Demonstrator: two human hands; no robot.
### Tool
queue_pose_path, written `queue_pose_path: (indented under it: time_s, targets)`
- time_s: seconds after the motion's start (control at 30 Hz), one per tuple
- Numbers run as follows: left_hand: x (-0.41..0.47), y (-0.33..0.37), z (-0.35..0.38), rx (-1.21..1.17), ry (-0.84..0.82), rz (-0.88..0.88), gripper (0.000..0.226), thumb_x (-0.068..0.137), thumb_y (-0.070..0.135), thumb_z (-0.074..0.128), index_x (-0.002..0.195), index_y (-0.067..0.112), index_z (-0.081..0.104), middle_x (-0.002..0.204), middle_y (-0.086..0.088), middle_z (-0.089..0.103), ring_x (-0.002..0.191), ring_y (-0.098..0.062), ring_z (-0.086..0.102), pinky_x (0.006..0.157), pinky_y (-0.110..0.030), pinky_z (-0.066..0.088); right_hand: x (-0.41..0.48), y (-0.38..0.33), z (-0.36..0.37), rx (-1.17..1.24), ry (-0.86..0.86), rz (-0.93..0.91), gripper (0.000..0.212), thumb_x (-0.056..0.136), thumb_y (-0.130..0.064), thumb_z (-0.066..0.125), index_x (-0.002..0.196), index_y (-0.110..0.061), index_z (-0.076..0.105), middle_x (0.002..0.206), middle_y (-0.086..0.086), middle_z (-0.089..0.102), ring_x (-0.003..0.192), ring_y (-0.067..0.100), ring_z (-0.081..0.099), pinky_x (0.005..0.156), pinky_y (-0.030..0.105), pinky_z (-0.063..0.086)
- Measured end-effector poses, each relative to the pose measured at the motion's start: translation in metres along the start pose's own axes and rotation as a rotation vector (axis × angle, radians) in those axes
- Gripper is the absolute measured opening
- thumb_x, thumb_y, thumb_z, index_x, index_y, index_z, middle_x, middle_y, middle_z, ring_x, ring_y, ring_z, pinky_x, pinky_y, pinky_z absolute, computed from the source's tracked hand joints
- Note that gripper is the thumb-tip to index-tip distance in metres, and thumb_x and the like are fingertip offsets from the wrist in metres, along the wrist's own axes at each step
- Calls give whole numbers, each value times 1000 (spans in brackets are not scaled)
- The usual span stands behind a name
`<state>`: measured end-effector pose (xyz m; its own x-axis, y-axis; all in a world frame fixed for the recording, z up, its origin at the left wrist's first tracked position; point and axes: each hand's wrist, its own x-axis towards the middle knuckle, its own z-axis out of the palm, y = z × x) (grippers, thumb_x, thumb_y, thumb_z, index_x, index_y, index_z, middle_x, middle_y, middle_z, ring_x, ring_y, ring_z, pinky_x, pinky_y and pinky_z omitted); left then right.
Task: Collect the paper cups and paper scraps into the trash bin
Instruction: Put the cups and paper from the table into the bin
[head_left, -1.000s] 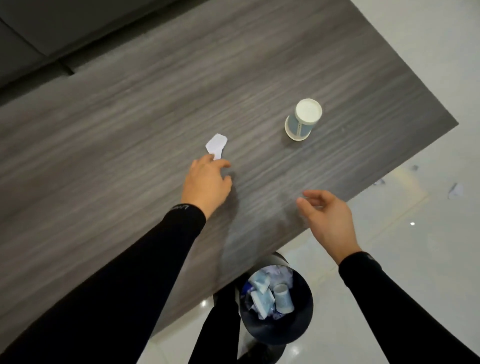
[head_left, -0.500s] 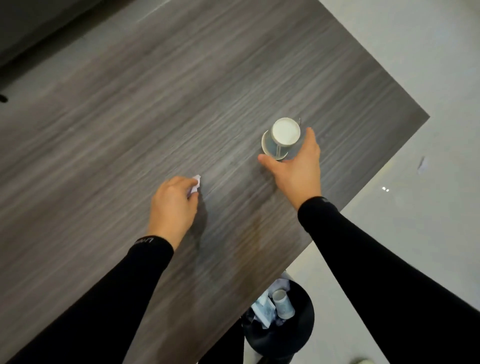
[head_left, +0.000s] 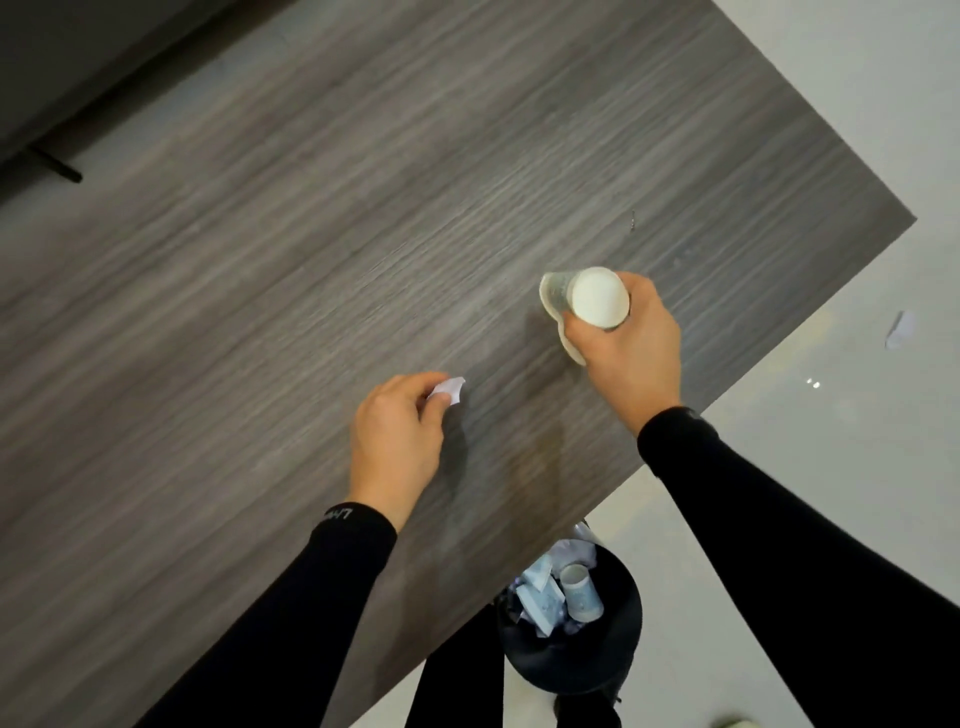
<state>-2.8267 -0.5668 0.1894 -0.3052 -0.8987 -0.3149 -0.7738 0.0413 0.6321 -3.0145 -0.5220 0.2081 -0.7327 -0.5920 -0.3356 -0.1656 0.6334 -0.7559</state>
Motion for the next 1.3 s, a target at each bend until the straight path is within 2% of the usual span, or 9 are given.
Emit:
queue_pose_path:
  time_s: [0.07, 0.23, 0.47, 0.57, 0.7, 0.83, 0.97, 1.03, 1.3]
  targets:
    - [-17, 5, 5, -54, 1, -52, 17, 86, 28, 62, 92, 16, 73, 74, 13, 61, 70, -10, 57, 62, -6, 35, -18, 8, -14, -16, -21, 4, 41, 78, -22, 68, 116, -17, 54, 97, -9, 58, 90, 9, 56, 67, 14, 42]
    - [-72, 26, 20, -112, 23, -139, 16, 83, 32, 66, 81, 18, 75, 74, 5, 69, 70, -11, 62, 61, -5, 37, -68, 32, -60, -29, -105, -2, 32, 78, -20, 67, 108, -22, 55, 81, -21, 55, 71, -12, 54, 57, -4, 38]
    - [-178, 35, 64, -149, -31, -237, 13, 85, 29, 63, 73, 23, 65, 66, 6, 63, 61, -10, 56, 59, -20, 38, -144, 104, -112, -117, -352, 111, 35, 77, -17, 69, 107, -23, 51, 92, -8, 56, 75, 2, 54, 55, 8, 37]
    - [-214, 29, 84, -87, -105, -293, 11, 84, 28, 63, 79, 19, 68, 67, 7, 62, 68, -15, 60, 64, -21, 38, -171, 133, -120, -183, -433, 140, 43, 76, -19, 70, 115, -19, 52, 97, -4, 57, 89, 16, 57, 63, 18, 41]
    - [-249, 12, 105, -51, -164, -408, 12, 84, 21, 61, 92, 19, 70, 80, 5, 64, 82, -18, 63, 65, -18, 36, -192, 161, -115, -204, -501, 164, 47, 75, -20, 72, 117, -17, 51, 97, -3, 58, 87, 15, 55, 72, 23, 41]
    - [-266, -10, 123, 3, -212, -411, 20, 86, 22, 58, 101, 14, 69, 97, -4, 73, 92, -23, 65, 73, -24, 44, -207, 189, -96, -251, -535, 189, 53, 72, -25, 76, 118, -15, 51, 99, -2, 59, 91, 17, 57, 78, 29, 49]
    - [-277, -38, 139, 3, -288, -399, 22, 85, 21, 59, 103, 12, 67, 96, -6, 72, 94, -26, 64, 72, -25, 43, -218, 221, -71, -351, -576, 209, 66, 68, -30, 80, 123, -12, 49, 112, 6, 64, 103, 24, 61, 87, 37, 52]
    - [-282, -48, 143, 29, -369, -392, 32, 85, 21, 60, 114, 7, 62, 109, -11, 68, 105, -30, 60, 82, -30, 46, -223, 232, -61, -421, -615, 217, 72, 68, -32, 80, 128, -10, 46, 118, 9, 63, 109, 28, 60, 92, 42, 51]
    - [-302, -91, 122, 93, -394, -541, 36, 85, 22, 55, 120, 13, 59, 119, -8, 65, 110, -27, 58, 94, -32, 45, -235, 237, -57, -519, -594, 278, 42, 79, -17, 56, 120, -11, 56, 112, 14, 69, 103, 30, 64, 91, 36, 51]
